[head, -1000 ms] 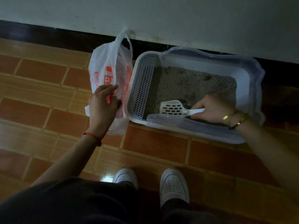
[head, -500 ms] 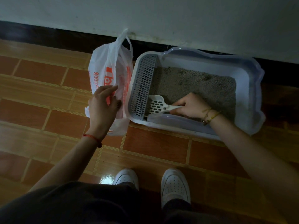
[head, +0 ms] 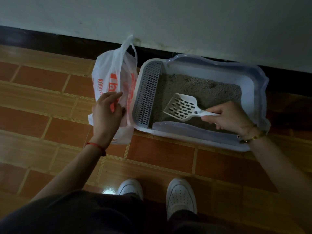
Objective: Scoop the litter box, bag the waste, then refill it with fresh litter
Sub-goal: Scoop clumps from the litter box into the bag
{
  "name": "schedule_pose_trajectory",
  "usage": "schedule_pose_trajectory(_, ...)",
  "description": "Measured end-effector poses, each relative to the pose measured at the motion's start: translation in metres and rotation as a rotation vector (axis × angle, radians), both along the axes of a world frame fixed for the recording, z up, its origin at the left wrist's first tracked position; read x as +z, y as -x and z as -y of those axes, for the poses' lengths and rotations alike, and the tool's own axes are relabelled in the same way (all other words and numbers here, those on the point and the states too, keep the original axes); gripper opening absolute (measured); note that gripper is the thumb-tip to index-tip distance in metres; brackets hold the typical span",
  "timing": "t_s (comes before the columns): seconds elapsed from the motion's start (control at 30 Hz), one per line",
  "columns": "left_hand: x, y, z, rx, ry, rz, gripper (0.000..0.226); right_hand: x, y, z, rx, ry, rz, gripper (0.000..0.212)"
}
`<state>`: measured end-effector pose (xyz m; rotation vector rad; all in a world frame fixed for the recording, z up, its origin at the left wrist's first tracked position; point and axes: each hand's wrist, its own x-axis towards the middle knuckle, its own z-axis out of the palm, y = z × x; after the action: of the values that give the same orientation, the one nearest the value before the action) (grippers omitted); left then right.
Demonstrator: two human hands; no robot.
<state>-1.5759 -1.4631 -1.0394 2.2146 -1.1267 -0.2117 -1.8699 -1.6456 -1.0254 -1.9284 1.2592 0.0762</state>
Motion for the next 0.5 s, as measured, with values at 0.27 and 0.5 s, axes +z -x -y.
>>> schedule_pose_trajectory(0.27, 0.003, 0.000, 0.000, 0.009, 0.006, -0.003, 0.033, -0.005, 0.037, 0.011, -0.257, 0.034, -0.001, 0.026)
schedule_pose_trajectory(0.5, 0.005, 0.003, 0.000, 0.008, 0.001, -0.008, 0.032, -0.016, 0.040, 0.020, -0.417, 0.088, -0.068, 0.027)
